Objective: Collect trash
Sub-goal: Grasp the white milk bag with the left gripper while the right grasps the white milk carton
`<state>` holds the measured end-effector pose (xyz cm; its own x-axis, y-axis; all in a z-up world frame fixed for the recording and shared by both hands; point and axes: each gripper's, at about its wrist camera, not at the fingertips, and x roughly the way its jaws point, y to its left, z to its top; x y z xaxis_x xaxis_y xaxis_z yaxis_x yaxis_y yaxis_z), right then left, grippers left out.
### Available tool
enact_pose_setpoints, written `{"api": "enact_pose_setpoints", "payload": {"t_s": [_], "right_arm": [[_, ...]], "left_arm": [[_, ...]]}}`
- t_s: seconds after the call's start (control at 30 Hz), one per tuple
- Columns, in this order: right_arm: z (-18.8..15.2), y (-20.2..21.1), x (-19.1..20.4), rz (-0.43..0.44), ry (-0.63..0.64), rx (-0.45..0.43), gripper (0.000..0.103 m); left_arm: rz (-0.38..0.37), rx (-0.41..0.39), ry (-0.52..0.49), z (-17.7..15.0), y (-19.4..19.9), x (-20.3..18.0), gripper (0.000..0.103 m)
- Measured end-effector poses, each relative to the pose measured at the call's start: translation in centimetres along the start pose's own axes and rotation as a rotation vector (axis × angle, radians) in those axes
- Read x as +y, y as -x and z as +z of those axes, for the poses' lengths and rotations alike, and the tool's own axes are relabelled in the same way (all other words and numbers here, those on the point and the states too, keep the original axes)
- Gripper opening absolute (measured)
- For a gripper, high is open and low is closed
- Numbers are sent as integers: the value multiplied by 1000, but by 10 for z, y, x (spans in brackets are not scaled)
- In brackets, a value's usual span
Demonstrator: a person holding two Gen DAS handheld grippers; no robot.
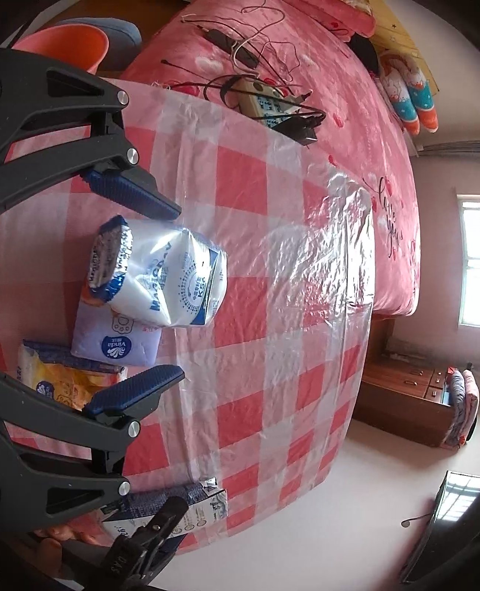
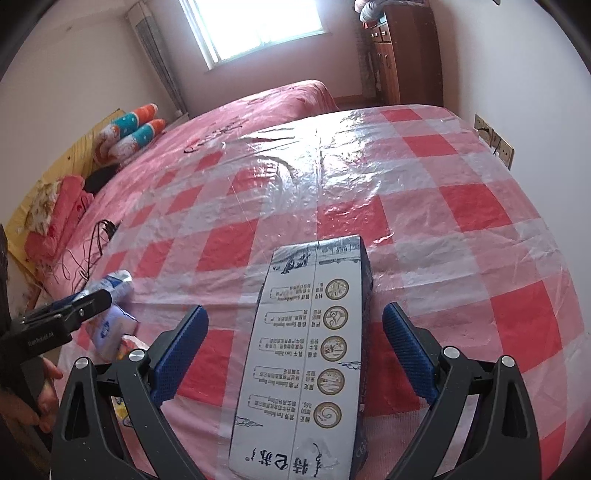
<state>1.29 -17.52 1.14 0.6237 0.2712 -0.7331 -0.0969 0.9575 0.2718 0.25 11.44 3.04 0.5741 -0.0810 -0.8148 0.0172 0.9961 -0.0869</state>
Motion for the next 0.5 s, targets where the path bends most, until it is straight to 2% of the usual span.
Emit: {"api": "enact_pose_setpoints", "payload": {"t_s": [0.1,0.17,0.23,0.43,0.5], "right_arm": [[0,-2,0,0,8,7,94],[-1,-3,2,1,19,11,93],[-2,-5,4,-4,32,19,83],[-3,-6,12,-9,77,23,68],[-4,-7,13,0,86,23,68]], "left_arm": [[3,-2,8,0,-2,1,79],[7,-3,12,0,-3,1,70],[8,2,17,0,-5,2,59],[2,-17,41,-4,-4,6,58],[2,-24,49,-6,-3,7,58]]}}
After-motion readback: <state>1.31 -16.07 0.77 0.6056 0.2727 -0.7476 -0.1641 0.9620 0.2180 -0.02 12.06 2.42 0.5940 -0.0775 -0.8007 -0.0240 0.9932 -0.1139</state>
